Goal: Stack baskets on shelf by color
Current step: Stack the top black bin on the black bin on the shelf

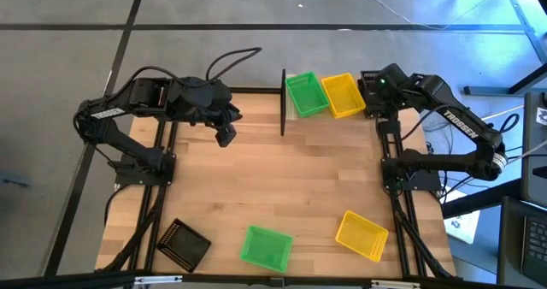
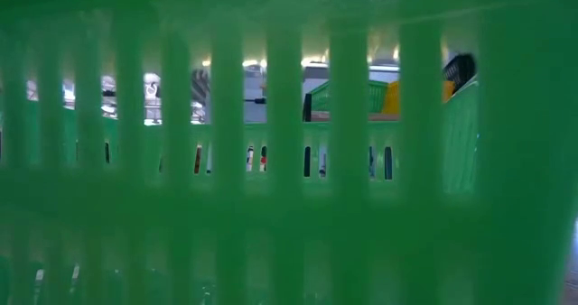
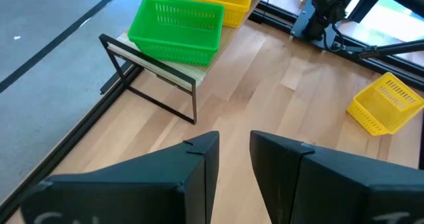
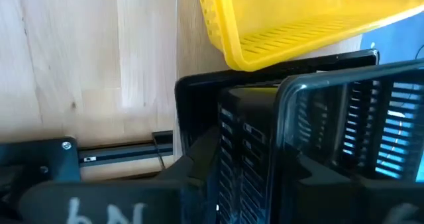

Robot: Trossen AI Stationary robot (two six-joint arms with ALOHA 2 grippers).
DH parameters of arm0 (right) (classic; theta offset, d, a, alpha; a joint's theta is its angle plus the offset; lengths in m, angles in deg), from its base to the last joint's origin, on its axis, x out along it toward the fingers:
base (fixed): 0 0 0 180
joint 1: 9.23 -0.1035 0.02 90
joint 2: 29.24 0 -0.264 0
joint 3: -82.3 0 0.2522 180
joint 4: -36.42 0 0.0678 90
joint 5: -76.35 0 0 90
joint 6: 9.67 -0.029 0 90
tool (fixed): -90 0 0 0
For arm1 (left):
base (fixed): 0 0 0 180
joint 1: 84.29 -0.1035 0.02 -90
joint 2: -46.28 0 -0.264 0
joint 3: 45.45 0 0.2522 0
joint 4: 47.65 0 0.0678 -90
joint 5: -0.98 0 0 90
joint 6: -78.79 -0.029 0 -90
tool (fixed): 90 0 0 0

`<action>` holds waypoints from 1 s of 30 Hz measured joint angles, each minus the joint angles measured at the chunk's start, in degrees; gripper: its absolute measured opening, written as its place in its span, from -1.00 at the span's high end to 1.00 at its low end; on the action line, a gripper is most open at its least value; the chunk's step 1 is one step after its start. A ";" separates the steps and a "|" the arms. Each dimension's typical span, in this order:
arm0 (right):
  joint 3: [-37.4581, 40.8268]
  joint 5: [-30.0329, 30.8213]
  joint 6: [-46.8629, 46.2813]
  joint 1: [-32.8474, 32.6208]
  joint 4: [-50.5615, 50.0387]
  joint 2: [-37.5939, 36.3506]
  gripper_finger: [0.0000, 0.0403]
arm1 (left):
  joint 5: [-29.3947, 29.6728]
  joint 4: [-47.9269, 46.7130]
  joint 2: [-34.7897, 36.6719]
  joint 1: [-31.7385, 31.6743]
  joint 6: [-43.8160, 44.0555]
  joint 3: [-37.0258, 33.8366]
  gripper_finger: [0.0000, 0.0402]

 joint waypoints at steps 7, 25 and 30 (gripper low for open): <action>0.00 -0.25 0.03 0.00 0.02 -0.02 0.59 | 0.00 -0.01 0.02 0.02 0.00 0.00 0.62; 0.00 -0.43 -0.22 0.00 0.04 -0.01 0.79 | -0.02 -0.04 0.02 0.02 -0.13 0.00 0.62; 0.00 -2.31 -0.52 0.00 0.07 -0.02 0.68 | -0.02 -0.04 0.02 0.02 -0.15 0.00 0.62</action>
